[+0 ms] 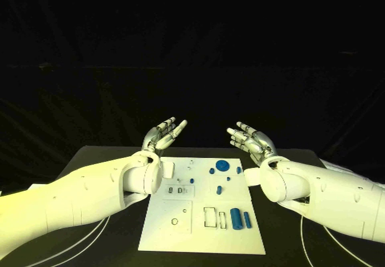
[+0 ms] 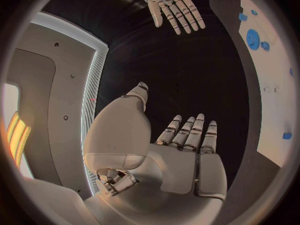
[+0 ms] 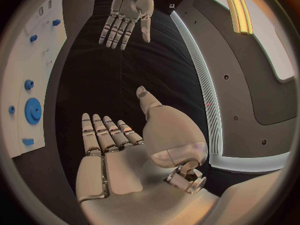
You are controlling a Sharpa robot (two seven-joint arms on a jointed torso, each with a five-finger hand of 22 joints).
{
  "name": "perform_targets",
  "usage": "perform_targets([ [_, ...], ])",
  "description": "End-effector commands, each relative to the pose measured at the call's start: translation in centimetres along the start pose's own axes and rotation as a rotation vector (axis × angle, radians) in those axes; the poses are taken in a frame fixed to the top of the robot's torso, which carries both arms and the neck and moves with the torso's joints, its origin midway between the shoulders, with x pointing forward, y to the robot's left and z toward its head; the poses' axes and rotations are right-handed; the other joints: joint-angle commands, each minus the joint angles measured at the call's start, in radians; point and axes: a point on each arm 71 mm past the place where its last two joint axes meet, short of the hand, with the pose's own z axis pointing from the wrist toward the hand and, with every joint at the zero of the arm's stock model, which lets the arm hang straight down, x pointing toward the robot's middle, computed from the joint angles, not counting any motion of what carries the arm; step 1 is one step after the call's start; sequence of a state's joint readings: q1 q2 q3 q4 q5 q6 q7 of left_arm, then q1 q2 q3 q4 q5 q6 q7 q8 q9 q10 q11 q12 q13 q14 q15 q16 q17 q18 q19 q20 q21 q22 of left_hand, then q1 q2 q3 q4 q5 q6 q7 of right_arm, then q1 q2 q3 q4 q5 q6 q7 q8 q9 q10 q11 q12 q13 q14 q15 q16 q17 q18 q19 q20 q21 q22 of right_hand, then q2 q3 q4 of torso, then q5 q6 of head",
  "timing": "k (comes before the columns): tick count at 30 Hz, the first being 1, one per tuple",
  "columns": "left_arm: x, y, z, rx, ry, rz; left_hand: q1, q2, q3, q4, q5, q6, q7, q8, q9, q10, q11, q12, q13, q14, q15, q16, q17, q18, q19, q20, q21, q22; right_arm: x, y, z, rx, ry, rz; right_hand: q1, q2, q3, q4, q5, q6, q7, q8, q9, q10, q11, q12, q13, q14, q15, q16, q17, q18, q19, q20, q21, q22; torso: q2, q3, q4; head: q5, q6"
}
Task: Assemble the parts on the task board
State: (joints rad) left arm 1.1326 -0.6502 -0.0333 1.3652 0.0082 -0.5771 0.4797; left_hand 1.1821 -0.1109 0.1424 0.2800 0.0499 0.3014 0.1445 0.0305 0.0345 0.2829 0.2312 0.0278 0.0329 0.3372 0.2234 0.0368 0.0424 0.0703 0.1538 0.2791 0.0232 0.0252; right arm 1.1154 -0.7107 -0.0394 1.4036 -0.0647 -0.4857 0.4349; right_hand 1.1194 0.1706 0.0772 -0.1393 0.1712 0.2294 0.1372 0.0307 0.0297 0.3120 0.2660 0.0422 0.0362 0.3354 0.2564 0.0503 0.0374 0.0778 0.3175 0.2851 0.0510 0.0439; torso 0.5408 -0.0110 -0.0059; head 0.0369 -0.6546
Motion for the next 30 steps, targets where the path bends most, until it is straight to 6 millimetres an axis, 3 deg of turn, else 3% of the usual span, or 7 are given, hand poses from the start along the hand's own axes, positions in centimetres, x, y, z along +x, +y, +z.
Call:
perform_targets([
  [1,0.6,-0.1,0.1,0.005,0.077,-0.026,0.051,0.017,0.016,0.009,0.006,0.086,0.129,0.019,0.009,0.101,0.022,0.02,0.009,0.078,0.015,0.018,0.01,0.035,0.033,0.015,0.015,0.007,1.4,0.0,0.4,0.024,0.233,0.004,0.155,0.029,0.09,-0.115,-0.059,0.255,0.149,0.044,0.026,0.36,-0.017,0.066,0.027,0.377,-0.032,0.084,0.029,0.057,0.236,0.006,0.068,0.033,0.0,-0.0001,-0.0001,0.0,0.0],
  [6,0.6,-0.1,0.1,0.005,0.077,-0.026,0.084,0.045,0.023,-0.008,0.006,0.256,0.113,0.05,0.024,0.336,0.026,0.057,0.026,0.346,0.013,0.08,0.04,0.056,0.264,0.013,0.092,0.048,1.6,0.0,0.9,0.039,0.313,-0.007,0.167,0.004,0.138,-0.15,-0.073,0.49,0.121,0.077,0.039,0.56,-0.053,0.094,0.028,0.553,-0.074,0.112,0.029,0.1,0.412,0.004,0.131,0.053,0.0,-0.0001,-0.0001,0.0,0.0],
  [8,0.6,-0.1,0.1,0.005,0.077,-0.026,0.094,0.054,0.019,-0.02,0.006,0.34,0.114,0.064,0.03,0.462,0.007,0.074,0.032,0.438,-0.006,0.103,0.047,0.075,0.443,0.011,0.152,0.077,1.7,0.0,1.0,0.044,0.336,-0.011,0.171,-0.016,0.159,-0.15,-0.074,0.575,0.111,0.084,0.04,0.603,-0.066,0.092,0.026,0.614,-0.09,0.119,0.028,0.108,0.46,-0.003,0.152,0.057,0.0,-0.0001,-0.0001,0.0,0.0],
  [12,0.6,-0.1,0.1,0.005,0.077,-0.026,0.11,0.069,0.007,-0.045,0.004,0.514,0.111,0.09,0.039,0.614,-0.02,0.087,0.034,0.574,-0.048,0.142,0.056,0.111,0.603,0.005,0.222,0.099,1.7,0.0,1.1,0.049,0.358,-0.015,0.168,-0.061,0.199,-0.15,-0.06,0.664,0.101,0.079,0.038,0.668,-0.081,0.076,0.026,0.697,-0.114,0.112,0.027,0.108,0.544,-0.032,0.189,0.063,0.0,-0.0001,-0.0001,0.0,0.0],
  [13,-0.6,-1.2,-1.1,0.023,0.111,-0.079,0.113,0.071,0.005,-0.051,0.004,0.552,0.108,0.094,0.04,0.633,-0.024,0.088,0.033,0.598,-0.054,0.148,0.057,0.114,0.63,0.001,0.232,0.101,-1.2,2.2,2.1,-0.148,0.253,-0.467,0.166,-0.069,0.204,-0.15,-0.052,0.672,0.1,0.077,0.038,0.68,-0.084,0.073,0.026,0.715,-0.119,0.113,0.028,0.108,0.56,-0.038,0.197,0.064,0.05,-0.002,0.0103,-0.054,0.005],
  [20,-1.0,-2.0,-1.9,0.031,0.13,-0.082,0.128,0.083,-0.012,-0.084,0.004,0.632,0.091,0.09,0.034,0.726,-0.047,0.088,0.036,0.696,-0.082,0.161,0.068,0.114,0.718,-0.025,0.255,0.099,-2.0,3.6,2.5,-0.199,0.229,-0.652,0.166,-0.119,0.228,-0.148,-0.018,0.709,0.091,0.061,0.038,0.744,-0.101,0.055,0.029,0.826,-0.154,0.12,0.036,0.105,0.661,-0.083,0.267,0.089,0.081,-0.0024,0.0252,-0.076,0.018],
  [30,-0.5,-3.6,-3.8,0.037,0.184,-0.112,0.133,0.085,-0.015,-0.093,0.004,0.643,0.088,0.085,0.033,0.738,-0.051,0.082,0.035,0.705,-0.085,0.155,0.07,0.114,0.728,-0.028,0.253,0.096,-2.7,5.5,3.5,-0.215,0.248,-0.942,0.191,-0.15,0.225,-0.147,0.001,0.761,0.064,0.052,0.039,0.839,-0.139,0.043,0.031,1.025,-0.219,0.182,0.085,0.103,0.772,-0.153,0.441,0.181,0.125,-0.0091,0.0476,-0.096,0.032],
])
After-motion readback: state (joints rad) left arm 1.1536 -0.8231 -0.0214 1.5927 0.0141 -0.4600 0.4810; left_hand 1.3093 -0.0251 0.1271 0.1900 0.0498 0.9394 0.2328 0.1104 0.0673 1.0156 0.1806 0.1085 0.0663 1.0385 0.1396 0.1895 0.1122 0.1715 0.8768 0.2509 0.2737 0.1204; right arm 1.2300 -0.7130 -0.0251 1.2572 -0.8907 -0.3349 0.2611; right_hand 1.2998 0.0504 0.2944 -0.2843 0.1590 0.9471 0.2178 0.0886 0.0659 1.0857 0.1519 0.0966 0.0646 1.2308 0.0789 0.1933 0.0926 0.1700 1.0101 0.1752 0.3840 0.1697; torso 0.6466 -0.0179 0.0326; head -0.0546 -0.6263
